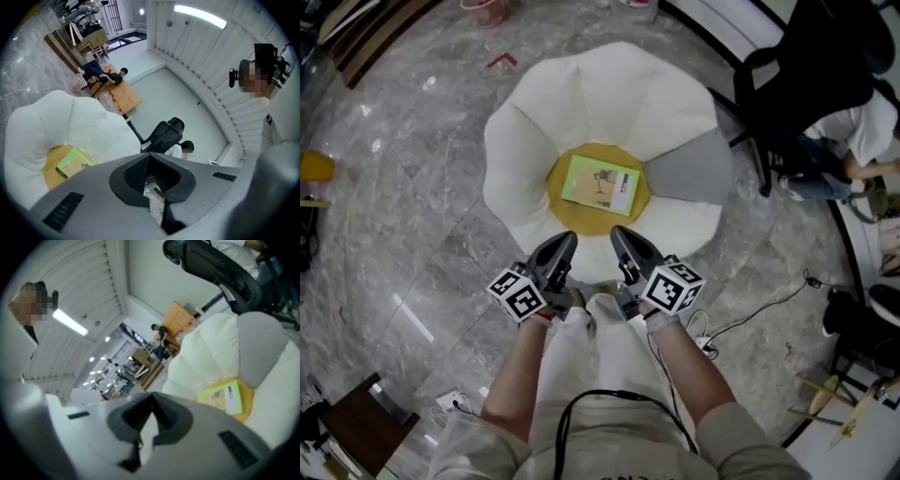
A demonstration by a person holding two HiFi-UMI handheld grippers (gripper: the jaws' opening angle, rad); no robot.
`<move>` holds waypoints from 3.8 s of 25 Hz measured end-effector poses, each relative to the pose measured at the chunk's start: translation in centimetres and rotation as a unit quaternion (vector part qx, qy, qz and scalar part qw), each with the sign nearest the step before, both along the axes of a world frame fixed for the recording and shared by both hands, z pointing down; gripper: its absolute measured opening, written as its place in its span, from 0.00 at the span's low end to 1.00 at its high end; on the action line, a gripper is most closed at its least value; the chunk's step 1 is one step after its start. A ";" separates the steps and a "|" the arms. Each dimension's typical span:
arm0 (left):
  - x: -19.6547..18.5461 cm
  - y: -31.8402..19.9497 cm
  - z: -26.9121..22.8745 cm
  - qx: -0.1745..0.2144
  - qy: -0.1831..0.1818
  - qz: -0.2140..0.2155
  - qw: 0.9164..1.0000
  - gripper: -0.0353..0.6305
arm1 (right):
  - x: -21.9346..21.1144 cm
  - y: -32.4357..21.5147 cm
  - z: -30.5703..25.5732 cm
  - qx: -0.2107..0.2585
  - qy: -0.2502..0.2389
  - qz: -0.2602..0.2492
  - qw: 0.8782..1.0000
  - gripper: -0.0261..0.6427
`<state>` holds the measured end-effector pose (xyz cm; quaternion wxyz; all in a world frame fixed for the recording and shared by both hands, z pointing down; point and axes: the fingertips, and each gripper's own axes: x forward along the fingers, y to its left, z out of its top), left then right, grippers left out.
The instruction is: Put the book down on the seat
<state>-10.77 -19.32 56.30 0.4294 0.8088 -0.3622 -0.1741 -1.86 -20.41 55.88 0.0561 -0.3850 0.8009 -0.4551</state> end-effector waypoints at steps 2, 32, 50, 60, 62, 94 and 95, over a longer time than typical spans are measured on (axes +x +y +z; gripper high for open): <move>0.2 0.1 -1.2 0.006 0.002 0.007 1.000 0.09 | 0.1 0.4 -0.9 0.003 0.001 -0.003 1.000 0.06; 4.4 6.5 -16.4 0.077 0.017 0.115 0.990 0.09 | 1.8 7.3 -16.2 0.039 -0.026 -0.020 0.999 0.06; 2.4 4.9 -22.4 0.093 0.025 0.054 0.994 0.09 | 1.8 7.8 -20.8 0.067 0.022 -0.081 0.994 0.06; 2.1 3.6 -23.1 0.091 0.015 0.059 0.994 0.09 | 1.0 6.2 -22.0 0.090 0.034 -0.098 0.991 0.06; 2.4 3.2 -23.2 0.091 0.013 0.061 0.994 0.09 | 1.1 5.9 -21.9 0.088 0.036 -0.096 0.991 0.06; 1.7 3.1 -21.4 0.070 -0.001 0.051 0.996 0.09 | 1.9 4.7 -21.3 0.084 0.052 -0.088 0.991 0.06; 1.7 3.1 -21.3 0.070 -0.001 0.051 0.996 0.09 | 1.9 4.7 -21.3 0.084 0.052 -0.088 0.991 0.06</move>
